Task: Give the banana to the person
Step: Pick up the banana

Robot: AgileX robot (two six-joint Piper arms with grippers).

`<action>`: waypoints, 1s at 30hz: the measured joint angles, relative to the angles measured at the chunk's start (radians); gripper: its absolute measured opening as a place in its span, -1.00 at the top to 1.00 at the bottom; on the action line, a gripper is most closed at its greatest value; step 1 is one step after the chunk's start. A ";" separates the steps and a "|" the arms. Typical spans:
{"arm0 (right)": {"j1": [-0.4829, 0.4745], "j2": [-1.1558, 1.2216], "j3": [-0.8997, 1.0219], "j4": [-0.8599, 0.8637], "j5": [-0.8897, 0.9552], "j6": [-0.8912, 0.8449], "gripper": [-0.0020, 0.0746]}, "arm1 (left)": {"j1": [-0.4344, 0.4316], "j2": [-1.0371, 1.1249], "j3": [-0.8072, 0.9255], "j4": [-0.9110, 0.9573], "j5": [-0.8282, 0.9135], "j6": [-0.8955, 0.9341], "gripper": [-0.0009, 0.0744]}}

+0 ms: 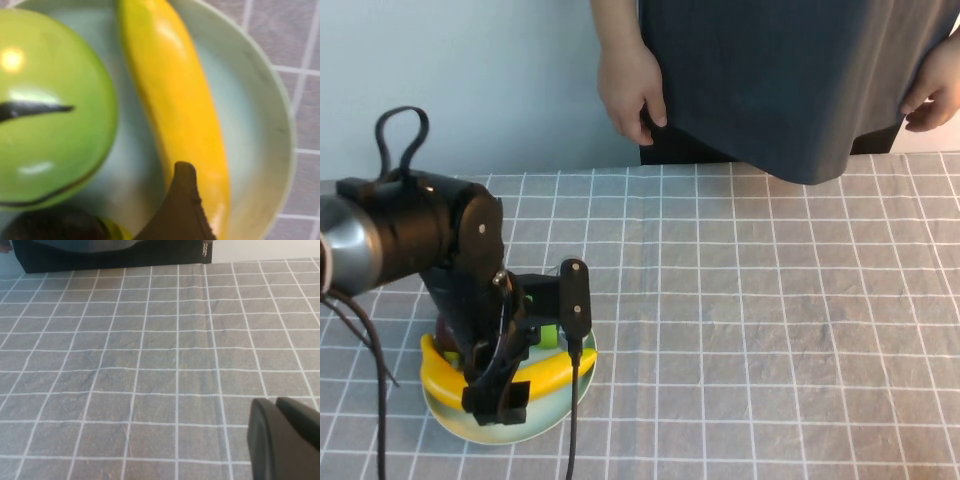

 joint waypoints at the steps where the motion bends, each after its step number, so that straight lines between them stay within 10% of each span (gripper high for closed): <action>1: 0.000 0.000 0.000 0.000 0.000 0.000 0.97 | 0.000 0.010 0.000 0.002 -0.014 0.003 -0.46; 22: 0.000 0.000 0.000 0.000 0.000 0.000 0.97 | 0.076 0.129 0.093 0.023 -0.264 0.019 -0.45; 30: 0.000 0.000 0.000 0.000 0.000 0.000 0.97 | 0.080 0.126 0.098 0.032 -0.291 -0.043 0.27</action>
